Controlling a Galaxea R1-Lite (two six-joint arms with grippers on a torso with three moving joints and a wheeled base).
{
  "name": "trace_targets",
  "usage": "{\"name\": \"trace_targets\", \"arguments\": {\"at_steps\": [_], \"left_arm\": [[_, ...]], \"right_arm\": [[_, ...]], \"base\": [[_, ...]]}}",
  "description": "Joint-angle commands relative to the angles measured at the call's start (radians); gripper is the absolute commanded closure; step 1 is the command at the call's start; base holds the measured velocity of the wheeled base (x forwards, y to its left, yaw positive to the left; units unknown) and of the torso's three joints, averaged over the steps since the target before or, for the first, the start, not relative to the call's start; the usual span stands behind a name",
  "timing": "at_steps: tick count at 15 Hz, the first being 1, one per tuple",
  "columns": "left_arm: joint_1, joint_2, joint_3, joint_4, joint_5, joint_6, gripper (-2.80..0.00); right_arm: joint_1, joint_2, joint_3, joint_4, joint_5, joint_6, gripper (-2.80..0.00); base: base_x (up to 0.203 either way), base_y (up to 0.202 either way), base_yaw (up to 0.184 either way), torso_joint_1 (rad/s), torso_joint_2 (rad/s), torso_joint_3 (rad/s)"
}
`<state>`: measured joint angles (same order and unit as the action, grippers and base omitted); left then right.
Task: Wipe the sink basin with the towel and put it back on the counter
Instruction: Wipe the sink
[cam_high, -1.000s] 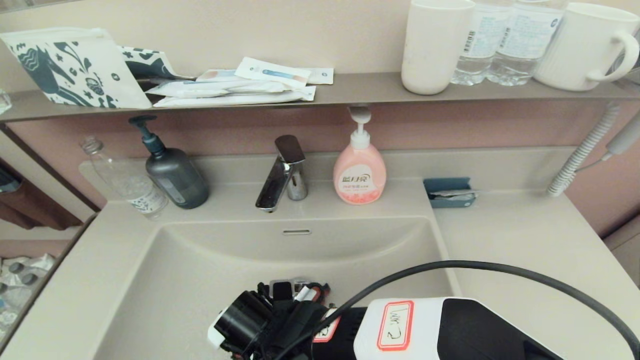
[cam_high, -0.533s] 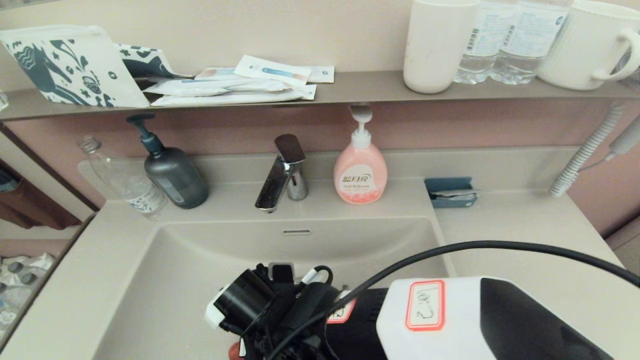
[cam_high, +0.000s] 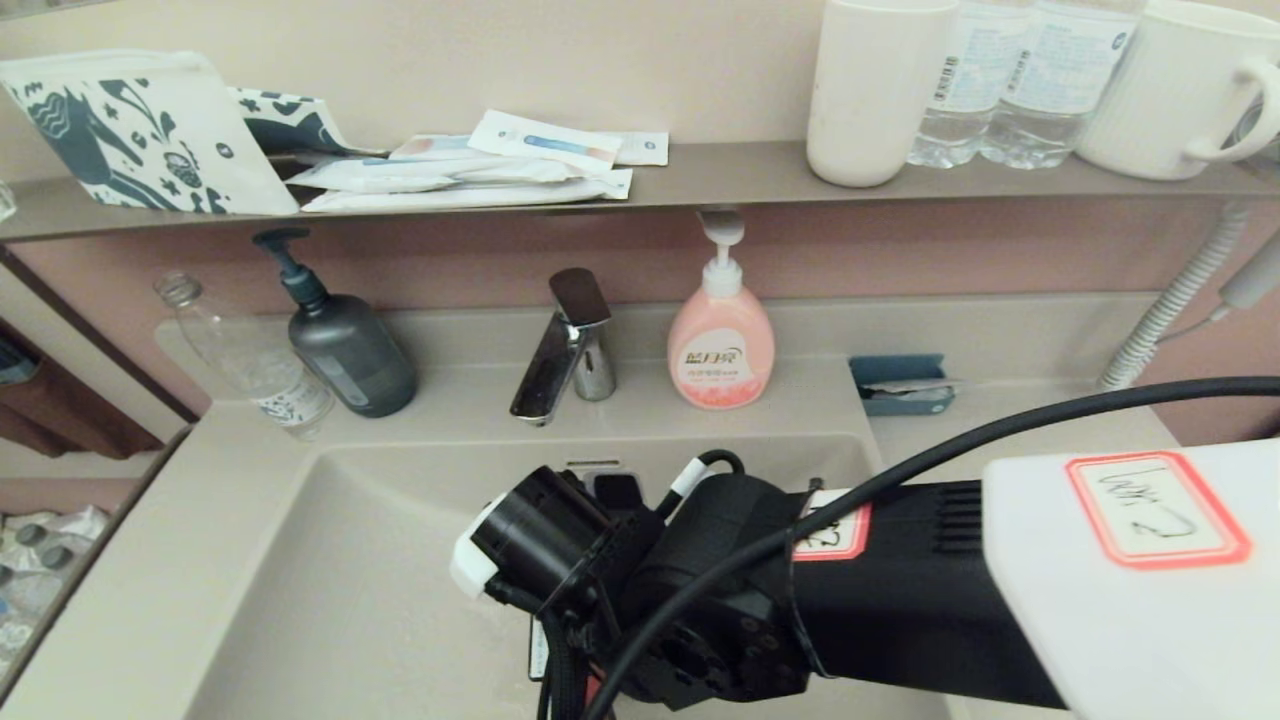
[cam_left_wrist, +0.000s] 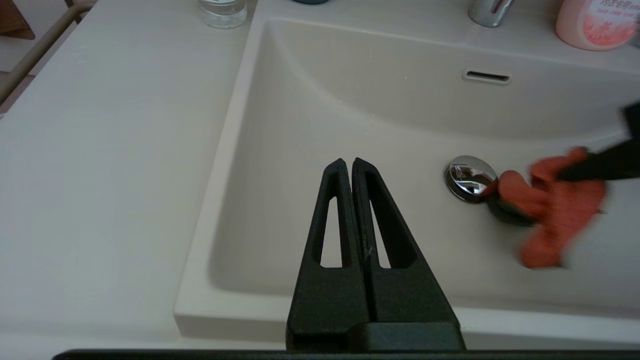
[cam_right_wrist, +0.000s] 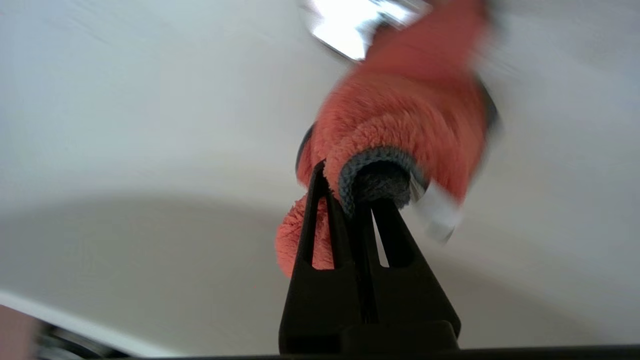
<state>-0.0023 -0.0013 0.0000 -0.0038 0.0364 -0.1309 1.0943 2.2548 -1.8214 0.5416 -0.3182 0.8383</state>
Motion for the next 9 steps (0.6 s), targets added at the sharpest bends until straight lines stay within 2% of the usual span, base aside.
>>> {"name": "trace_targets", "arguments": {"at_steps": [1,5,9], "left_arm": [[0.000,0.001,0.000,0.000,0.000,-0.001,0.00],[0.000,0.001,0.000,0.000,0.000,-0.001,0.00],[0.000,0.001,0.000,0.000,0.000,-0.001,0.00]], "right_arm": [[-0.002,-0.087,0.045,0.040,-0.009,0.008,0.00],[-0.051,-0.272,0.241,0.054,-0.019,0.008,0.00],[-0.184,-0.504,0.435,0.057,-0.060,-0.016,0.00]], "base": [[0.000,0.000,0.000,0.000,0.00,0.000],[0.000,0.000,0.000,0.000,0.00,0.000],[0.000,0.000,0.000,0.000,0.00,0.000]]}}
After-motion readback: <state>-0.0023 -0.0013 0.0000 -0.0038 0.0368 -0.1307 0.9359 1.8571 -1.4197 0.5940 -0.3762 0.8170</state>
